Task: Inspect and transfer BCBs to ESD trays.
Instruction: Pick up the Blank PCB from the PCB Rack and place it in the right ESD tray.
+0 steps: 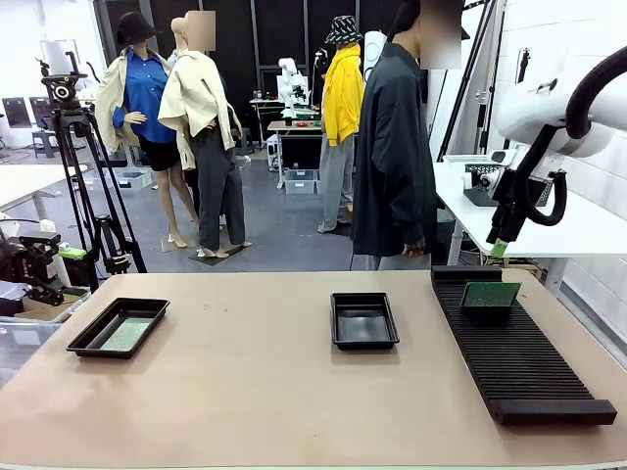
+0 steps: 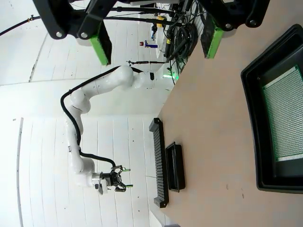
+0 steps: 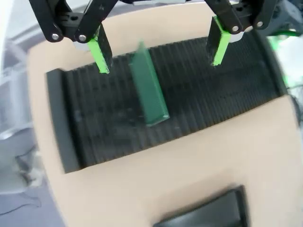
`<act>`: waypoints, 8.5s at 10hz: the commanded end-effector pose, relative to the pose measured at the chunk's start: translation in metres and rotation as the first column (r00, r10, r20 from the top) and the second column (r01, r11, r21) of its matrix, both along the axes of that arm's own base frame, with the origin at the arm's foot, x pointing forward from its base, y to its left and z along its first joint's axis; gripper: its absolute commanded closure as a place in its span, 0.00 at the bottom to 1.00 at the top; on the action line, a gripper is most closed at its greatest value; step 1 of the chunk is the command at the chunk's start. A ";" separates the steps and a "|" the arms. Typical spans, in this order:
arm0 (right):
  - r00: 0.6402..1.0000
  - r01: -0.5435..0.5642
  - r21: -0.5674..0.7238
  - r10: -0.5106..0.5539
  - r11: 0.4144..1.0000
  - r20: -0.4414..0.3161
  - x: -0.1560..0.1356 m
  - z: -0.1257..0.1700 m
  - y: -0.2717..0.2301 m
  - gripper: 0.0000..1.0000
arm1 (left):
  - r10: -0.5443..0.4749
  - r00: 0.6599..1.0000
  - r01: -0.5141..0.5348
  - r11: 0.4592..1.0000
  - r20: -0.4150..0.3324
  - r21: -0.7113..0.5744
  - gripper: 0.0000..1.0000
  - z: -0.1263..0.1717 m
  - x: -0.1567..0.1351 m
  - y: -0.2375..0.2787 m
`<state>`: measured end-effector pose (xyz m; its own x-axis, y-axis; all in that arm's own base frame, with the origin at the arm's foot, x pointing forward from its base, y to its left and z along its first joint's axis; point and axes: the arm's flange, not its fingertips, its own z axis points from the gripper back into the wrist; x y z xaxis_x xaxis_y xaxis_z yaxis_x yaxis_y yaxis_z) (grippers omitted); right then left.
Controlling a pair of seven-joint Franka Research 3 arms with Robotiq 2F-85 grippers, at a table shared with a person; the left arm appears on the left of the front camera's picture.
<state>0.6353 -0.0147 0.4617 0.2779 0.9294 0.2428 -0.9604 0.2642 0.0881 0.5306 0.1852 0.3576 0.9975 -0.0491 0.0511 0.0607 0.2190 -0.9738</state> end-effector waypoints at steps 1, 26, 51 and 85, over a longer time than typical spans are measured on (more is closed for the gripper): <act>0.984 -0.039 -0.045 0.047 0.998 0.171 -0.036 -0.031 0.002 0.00 | -0.004 1.000 0.004 1.000 0.001 0.002 0.00 0.002 -0.001 0.000; 0.977 -0.211 -0.246 0.212 0.946 -0.024 -0.002 -0.079 0.037 0.00 | -0.004 1.000 0.004 1.000 0.001 0.002 0.00 0.002 -0.001 0.000; 0.991 -0.129 -0.304 0.131 0.944 -0.013 -0.021 0.003 0.050 1.00 | -0.004 1.000 0.004 1.000 0.001 0.002 0.00 0.002 -0.001 0.000; 0.205 0.945 -0.083 -0.771 0.316 -0.603 -0.006 -0.071 0.207 1.00 | -0.004 1.000 0.004 1.000 0.001 0.002 0.00 0.002 -0.001 0.000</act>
<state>0.6241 0.1883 0.3937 0.9948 -0.0639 -0.0788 0.0992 0.7743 0.6250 0.5305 0.1853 0.3572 0.9975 -0.0489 0.0503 0.0599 0.2192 -0.9738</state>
